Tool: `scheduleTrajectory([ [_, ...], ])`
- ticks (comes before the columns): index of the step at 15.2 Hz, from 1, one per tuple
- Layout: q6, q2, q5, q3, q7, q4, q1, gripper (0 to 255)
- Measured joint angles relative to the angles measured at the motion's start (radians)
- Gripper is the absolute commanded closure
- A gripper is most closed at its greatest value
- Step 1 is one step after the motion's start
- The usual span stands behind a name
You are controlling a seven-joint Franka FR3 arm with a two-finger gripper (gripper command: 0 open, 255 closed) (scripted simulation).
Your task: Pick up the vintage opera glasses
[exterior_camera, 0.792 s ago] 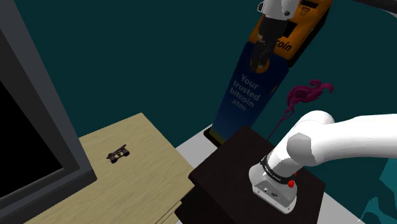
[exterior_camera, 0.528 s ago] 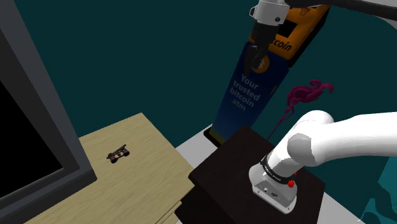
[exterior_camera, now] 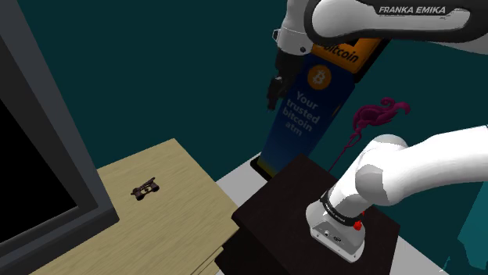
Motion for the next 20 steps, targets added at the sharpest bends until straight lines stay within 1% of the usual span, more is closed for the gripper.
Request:
scheduleTrajectory([
  [5, 0.179, 0.126, 0.013, 0.056, 0.015, -0.026, 0.036, 0],
  [7, 0.232, 0.181, 0.015, 0.081, 0.026, -0.012, 0.050, 0],
  [9, 0.304, 0.237, 0.012, 0.102, 0.034, -0.020, 0.060, 0],
  [11, 0.364, 0.308, 0.004, 0.130, 0.051, 0.002, 0.071, 0],
  [14, 0.450, 0.393, -0.015, 0.165, 0.075, 0.015, 0.086, 0],
  [16, 0.496, 0.459, -0.038, 0.186, 0.093, 0.043, 0.093, 0],
  [20, 0.590, 0.605, -0.109, 0.224, 0.147, 0.107, 0.109, 0],
])
